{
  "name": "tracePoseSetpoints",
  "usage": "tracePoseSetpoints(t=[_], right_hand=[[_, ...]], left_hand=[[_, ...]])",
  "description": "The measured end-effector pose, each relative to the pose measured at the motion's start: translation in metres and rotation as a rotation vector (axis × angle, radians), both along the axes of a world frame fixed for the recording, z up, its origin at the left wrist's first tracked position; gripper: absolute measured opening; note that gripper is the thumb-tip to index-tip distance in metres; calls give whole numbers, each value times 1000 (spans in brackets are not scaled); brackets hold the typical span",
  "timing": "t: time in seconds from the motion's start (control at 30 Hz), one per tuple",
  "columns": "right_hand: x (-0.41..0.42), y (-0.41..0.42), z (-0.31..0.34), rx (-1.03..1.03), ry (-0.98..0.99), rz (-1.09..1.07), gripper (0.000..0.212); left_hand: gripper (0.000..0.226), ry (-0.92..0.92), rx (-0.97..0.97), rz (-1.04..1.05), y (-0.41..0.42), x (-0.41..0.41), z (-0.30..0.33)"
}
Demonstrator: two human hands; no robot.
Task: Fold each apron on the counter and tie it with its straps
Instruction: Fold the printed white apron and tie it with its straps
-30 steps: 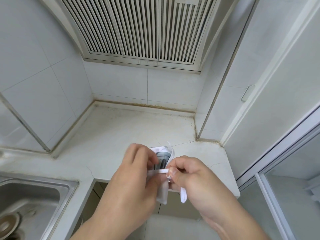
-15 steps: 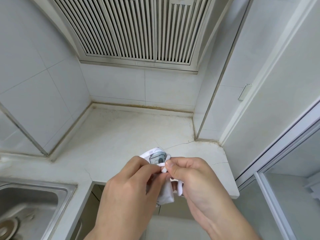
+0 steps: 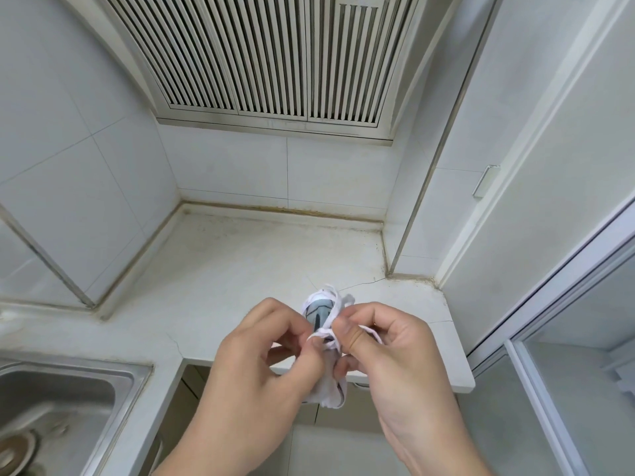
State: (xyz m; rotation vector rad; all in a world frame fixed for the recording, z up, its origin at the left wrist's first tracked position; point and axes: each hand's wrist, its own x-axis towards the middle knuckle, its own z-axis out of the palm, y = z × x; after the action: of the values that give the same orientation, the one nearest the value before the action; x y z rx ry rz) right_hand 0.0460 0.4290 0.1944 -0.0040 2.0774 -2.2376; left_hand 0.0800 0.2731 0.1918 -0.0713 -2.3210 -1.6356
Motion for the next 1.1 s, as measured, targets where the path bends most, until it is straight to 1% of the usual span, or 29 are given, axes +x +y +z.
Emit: tracePoseSetpoints(t=[0.07,0.13,0.17,0.27,0.3,0.33,0.4,0.43,0.53,0.57,0.6,0.67,0.73,0.77,0.83,0.87,0.97,1.03,1.1], right_hand=[[1,1,1,22,16,-9,18],[3,2,1,62,28,-3,19],[4,2,1,93,35,5,20],[6,1,0,145,38,16,20],[6,0,-1,135,29,12,20],[6,0,-1,123,18,2,20],[6,2,-1,116,-1,-19,20],[6,2,-1,118,-6,-23,19],[7,2,-3,140,-16,-33,20],[7,2,-5,149,-18,-40,20],[7,2,-6,160,-15,-47,19],[7,1,-8,182,-9,-41,18],[7,1,-9,206,-5,-39,19],[7,1,-10,210,-3,-35,19],[7,3,-10,203,-10,-23,20],[7,3,-10,197,-16,-21,21],[6,5,-11,185,-24,-31,21],[4,6,-12,189,-14,-37,21],[3,6,-14,196,5,-32,21]], left_hand=[[21,-120,82,-70,-5,-2,0],[16,-209,84,-135,-10,-3,2],[15,-215,30,-147,-12,-2,4],[17,-98,-299,-112,-17,-3,6],[16,-57,-368,-86,-17,-3,7],[13,-25,-393,-63,-17,-3,8],[11,-2,-350,-35,-17,-1,8],[13,-31,-258,-38,-16,0,8],[20,-246,163,-106,-13,-1,8],[19,-302,234,-122,-12,0,8],[20,-339,259,-137,-11,0,8],[28,-373,251,-150,-7,3,6],[36,-374,220,-104,-2,5,3],[34,-372,184,-71,-1,6,2],[18,-367,87,-25,-1,4,1],[13,-368,47,-24,-3,3,0],[13,-423,-47,-60,-12,2,3],[13,-470,-106,-121,-16,2,6],[12,-478,-96,-146,-17,1,7]])
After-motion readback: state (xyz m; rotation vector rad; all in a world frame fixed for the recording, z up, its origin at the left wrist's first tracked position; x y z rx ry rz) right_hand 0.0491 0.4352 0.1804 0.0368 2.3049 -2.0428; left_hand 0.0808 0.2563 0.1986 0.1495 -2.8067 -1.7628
